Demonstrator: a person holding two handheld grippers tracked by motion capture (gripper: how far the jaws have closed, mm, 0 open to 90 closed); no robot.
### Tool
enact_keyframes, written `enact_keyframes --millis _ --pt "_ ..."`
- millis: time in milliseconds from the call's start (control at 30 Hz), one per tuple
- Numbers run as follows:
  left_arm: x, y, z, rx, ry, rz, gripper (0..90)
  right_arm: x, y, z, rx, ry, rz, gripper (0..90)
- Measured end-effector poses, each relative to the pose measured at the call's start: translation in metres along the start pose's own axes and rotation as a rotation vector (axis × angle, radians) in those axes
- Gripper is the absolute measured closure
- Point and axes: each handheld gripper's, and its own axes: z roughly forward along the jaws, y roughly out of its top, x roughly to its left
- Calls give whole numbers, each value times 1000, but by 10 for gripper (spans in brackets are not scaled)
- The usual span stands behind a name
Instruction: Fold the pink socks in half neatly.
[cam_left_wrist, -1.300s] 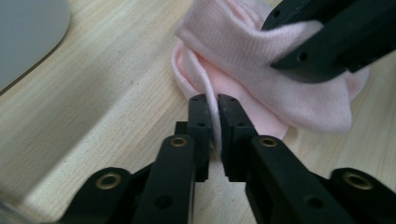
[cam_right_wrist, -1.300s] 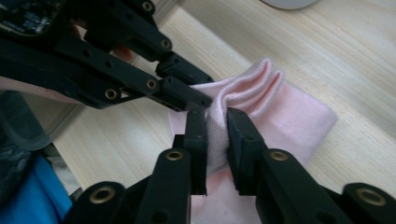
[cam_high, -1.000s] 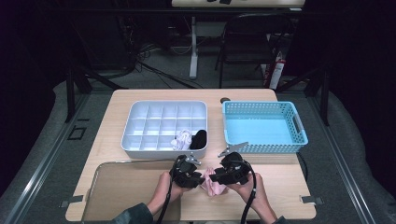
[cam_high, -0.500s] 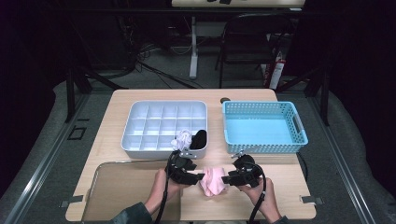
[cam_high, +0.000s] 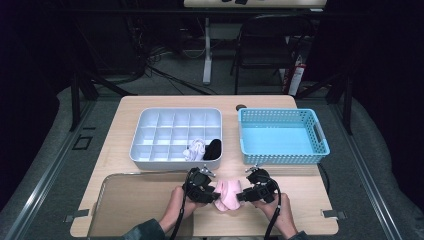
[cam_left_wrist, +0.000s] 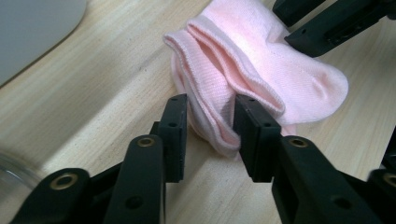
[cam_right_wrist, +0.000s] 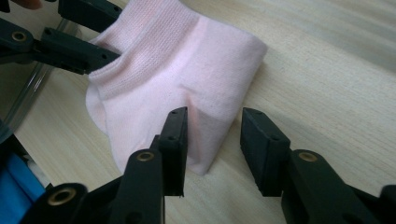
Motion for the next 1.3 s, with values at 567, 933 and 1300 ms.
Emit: enact_keyframes --millis 567,933,1300 --pt "0 -3 4 -16 -37 -27 794 1 -1 1 11 28 37 871" --pt "-2 -3 5 -26 -54 -40 797 12 3 -17 -51 2 -21 876" --pt "-2 -2 6 -30 -62 -50 794 34 9 -10 -59 14 -102 873"
